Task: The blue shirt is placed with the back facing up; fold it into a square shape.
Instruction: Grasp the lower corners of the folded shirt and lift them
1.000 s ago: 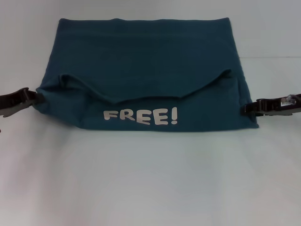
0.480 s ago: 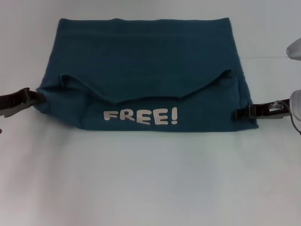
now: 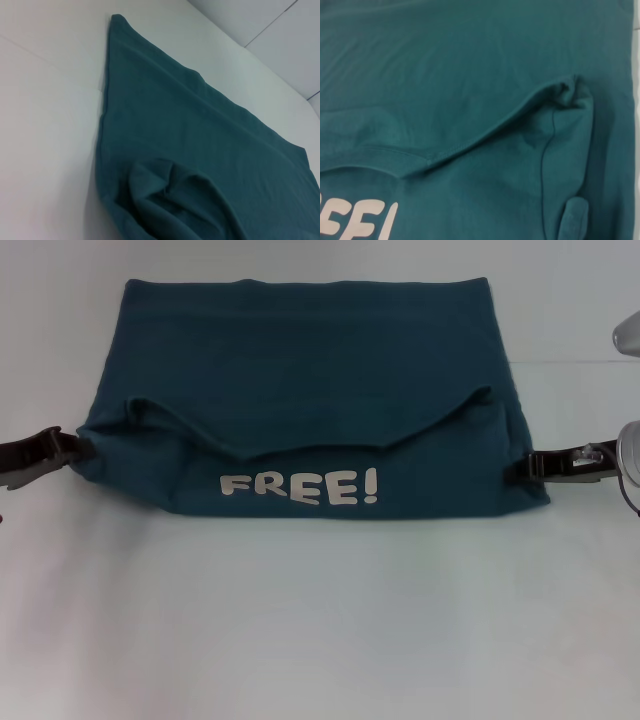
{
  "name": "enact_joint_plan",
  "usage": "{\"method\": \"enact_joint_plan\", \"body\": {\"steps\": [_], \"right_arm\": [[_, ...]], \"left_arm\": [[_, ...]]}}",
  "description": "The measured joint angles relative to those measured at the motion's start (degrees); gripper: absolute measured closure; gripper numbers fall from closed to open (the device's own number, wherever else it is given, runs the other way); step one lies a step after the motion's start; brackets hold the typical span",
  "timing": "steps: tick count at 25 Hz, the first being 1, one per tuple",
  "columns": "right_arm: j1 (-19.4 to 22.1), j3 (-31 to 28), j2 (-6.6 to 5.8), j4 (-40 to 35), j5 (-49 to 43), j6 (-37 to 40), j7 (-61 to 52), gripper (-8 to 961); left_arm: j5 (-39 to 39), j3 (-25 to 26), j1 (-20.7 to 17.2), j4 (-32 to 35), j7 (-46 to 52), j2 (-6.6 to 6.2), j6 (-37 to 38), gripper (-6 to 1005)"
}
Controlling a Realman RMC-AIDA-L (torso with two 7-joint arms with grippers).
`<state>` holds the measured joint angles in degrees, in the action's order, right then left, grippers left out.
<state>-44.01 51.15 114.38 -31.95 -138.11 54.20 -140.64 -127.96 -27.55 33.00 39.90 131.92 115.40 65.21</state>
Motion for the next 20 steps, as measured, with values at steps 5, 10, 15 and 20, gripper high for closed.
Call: {"method": "enact_joint_plan", "body": {"steps": [5, 10, 15, 20], "right_arm": [[-0.12, 0.0, -0.14, 0.04, 0.01, 0.52, -0.05, 820], [0.24, -0.29, -0.28, -0.86, 0.04, 2.88, -0.42, 896], [1.39, -1.22, -2.21, -4.35, -0.17, 15.07, -1.07, 896], [4.47, -2.29, -4.22, -9.24, -0.2, 26.46, -2.21, 895]], "left_arm": [[0.0, 0.04, -0.03, 0.0, 0.0, 0.0, 0.01, 998], [-0.08, 0.04, -0.11, 0.14, -0.2, -0.04, 0.93, 998], [-2.41, 0.16, -1.04, 2.12, -0.14, -0.66, 8.48, 999], [-5.63, 0.35, -3.5, 6.59, 0.96, -1.58, 18.73, 999]]}}
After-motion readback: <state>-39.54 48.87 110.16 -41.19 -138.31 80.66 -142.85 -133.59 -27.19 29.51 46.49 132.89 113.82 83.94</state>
